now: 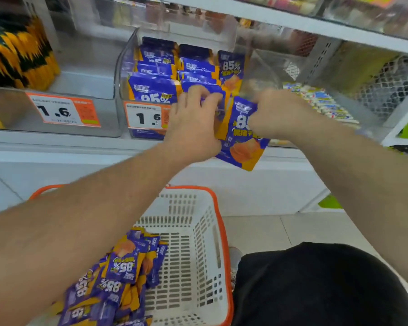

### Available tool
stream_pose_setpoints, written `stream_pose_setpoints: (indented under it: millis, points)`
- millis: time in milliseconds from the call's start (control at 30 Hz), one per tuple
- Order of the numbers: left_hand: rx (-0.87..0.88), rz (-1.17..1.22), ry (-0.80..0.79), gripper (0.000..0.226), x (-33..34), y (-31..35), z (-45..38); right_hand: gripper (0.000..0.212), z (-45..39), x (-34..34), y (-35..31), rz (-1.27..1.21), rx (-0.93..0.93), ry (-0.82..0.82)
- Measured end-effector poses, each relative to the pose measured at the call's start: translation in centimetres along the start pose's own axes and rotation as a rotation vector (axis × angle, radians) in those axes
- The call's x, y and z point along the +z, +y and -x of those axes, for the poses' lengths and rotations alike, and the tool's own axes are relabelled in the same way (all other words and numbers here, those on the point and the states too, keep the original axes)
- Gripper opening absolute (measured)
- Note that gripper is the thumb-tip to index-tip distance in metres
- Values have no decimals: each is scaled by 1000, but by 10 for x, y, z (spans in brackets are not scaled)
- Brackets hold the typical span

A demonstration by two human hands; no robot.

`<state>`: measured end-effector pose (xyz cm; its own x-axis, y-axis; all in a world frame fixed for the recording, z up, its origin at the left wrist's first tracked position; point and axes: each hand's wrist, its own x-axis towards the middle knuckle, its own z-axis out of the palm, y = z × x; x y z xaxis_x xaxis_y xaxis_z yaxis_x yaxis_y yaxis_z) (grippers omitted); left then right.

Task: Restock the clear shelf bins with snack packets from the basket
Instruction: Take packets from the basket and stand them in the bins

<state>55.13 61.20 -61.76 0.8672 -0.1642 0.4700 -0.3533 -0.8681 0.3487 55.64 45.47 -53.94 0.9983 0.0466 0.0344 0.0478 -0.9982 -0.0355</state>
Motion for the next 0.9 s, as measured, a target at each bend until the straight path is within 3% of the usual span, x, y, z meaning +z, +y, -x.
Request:
stream_pose_setpoints:
  millis: [100,167,233,333,733,900]
  points:
    - [34,-192,-47,94,-14,5,-38,12,-3,-26,12,-15,110,246]
    - [51,-313,-144,103,-16,2,-57,28,-8,-31,13,-13,152,405]
    - [54,-379,-244,106,-16,-2,-69,38,-13,-29,12,0,136,511]
    - [47,-416,-341,114,-15,-7,-83,34,-31,-15,13,66,59,601]
    - [-35,-450,-563,122,-4,-23,-112,34,-165,35,5,187,26,451]
    - [-73,-444,-690,113,-3,-21,-123,26,-206,47,3,231,59,393]
